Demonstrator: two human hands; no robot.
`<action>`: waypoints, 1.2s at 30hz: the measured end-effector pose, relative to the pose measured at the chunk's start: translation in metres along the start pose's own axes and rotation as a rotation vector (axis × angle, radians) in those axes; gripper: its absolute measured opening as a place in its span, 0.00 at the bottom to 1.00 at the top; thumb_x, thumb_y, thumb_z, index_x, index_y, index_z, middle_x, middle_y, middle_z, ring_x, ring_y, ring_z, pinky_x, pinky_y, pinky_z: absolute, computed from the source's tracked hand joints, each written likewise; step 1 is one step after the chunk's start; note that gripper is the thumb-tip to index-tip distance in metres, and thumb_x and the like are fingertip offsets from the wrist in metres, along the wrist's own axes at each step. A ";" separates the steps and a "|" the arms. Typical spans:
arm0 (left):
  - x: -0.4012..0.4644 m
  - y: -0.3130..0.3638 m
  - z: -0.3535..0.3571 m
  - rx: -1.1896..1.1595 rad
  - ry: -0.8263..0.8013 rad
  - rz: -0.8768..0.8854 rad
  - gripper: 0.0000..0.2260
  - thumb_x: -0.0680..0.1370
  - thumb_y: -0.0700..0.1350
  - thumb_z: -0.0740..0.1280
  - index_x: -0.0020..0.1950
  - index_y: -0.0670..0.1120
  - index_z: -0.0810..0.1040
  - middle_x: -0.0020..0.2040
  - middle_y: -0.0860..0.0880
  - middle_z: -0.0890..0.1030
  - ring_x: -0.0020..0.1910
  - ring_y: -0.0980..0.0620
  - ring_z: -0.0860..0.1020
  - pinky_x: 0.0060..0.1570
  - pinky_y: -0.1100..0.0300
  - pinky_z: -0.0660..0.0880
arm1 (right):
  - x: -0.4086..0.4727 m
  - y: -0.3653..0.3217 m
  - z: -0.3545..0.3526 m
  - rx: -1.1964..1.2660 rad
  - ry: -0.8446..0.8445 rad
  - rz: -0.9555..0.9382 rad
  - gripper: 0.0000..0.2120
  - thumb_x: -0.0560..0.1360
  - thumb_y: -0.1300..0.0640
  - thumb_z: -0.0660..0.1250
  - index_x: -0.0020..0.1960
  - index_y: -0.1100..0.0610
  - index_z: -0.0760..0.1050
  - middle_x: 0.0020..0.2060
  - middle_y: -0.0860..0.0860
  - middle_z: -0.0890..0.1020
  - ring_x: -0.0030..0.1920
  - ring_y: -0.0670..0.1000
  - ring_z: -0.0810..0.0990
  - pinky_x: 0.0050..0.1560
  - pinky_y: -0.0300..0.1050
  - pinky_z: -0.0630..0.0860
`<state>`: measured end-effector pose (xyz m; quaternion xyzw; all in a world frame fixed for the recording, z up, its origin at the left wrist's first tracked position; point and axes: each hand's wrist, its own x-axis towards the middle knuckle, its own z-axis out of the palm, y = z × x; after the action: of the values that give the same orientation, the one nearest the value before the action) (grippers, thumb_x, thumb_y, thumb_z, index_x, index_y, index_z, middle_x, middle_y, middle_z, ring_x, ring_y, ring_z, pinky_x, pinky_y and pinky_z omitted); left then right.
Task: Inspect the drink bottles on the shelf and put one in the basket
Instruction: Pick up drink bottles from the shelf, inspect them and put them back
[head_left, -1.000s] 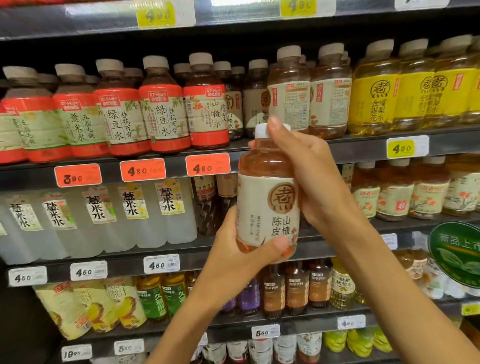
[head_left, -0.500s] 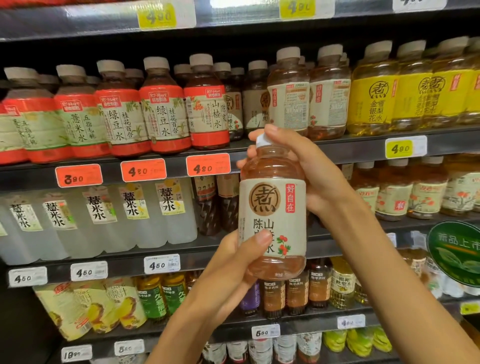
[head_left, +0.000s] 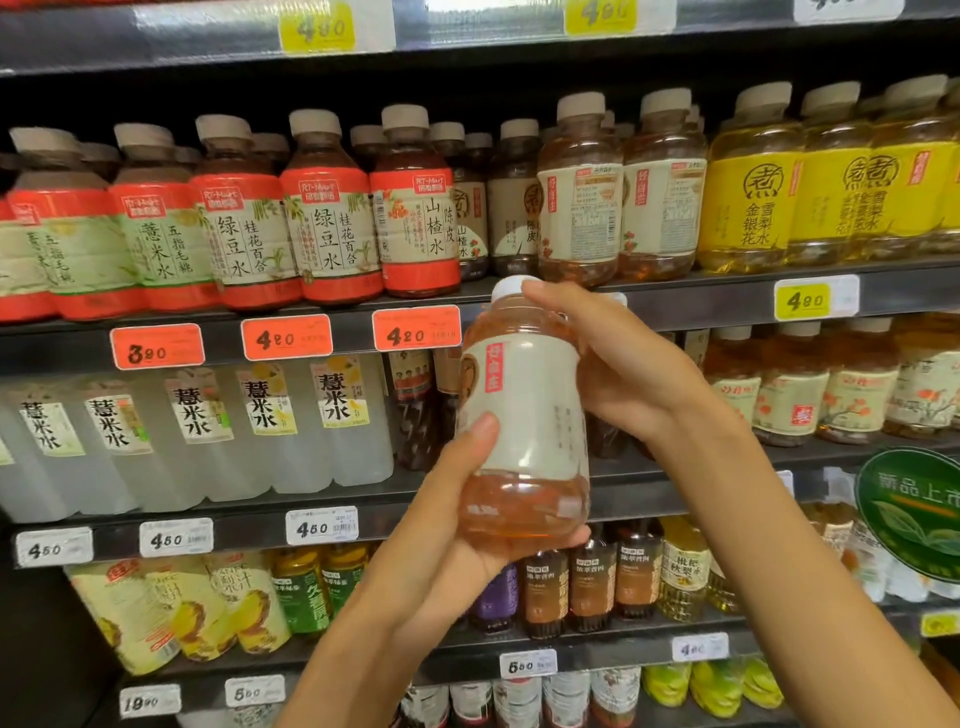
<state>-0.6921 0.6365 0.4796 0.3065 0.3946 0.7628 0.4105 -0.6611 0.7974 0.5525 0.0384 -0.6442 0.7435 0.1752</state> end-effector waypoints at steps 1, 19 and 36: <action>0.002 0.001 0.000 -0.081 -0.006 -0.031 0.29 0.60 0.55 0.81 0.58 0.45 0.82 0.57 0.37 0.82 0.54 0.38 0.82 0.44 0.48 0.80 | 0.000 0.004 -0.001 0.043 -0.006 0.018 0.08 0.76 0.50 0.67 0.43 0.53 0.82 0.42 0.52 0.84 0.44 0.49 0.82 0.50 0.44 0.78; 0.060 0.049 0.000 0.647 0.119 0.301 0.31 0.68 0.62 0.70 0.69 0.54 0.69 0.59 0.53 0.82 0.59 0.55 0.80 0.60 0.56 0.75 | 0.055 -0.039 -0.007 0.134 0.124 -0.251 0.09 0.77 0.51 0.67 0.46 0.56 0.80 0.46 0.55 0.82 0.48 0.53 0.81 0.58 0.52 0.76; 0.130 0.066 0.003 1.217 0.436 0.626 0.36 0.72 0.51 0.71 0.74 0.49 0.56 0.64 0.51 0.69 0.63 0.56 0.69 0.56 0.64 0.73 | 0.105 -0.063 0.000 -0.414 0.302 -0.788 0.10 0.77 0.57 0.69 0.57 0.57 0.76 0.47 0.51 0.82 0.47 0.44 0.82 0.47 0.36 0.77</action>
<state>-0.7769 0.7271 0.5558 0.4205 0.7166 0.5332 -0.1593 -0.7395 0.8260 0.6417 0.1359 -0.6825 0.4736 0.5398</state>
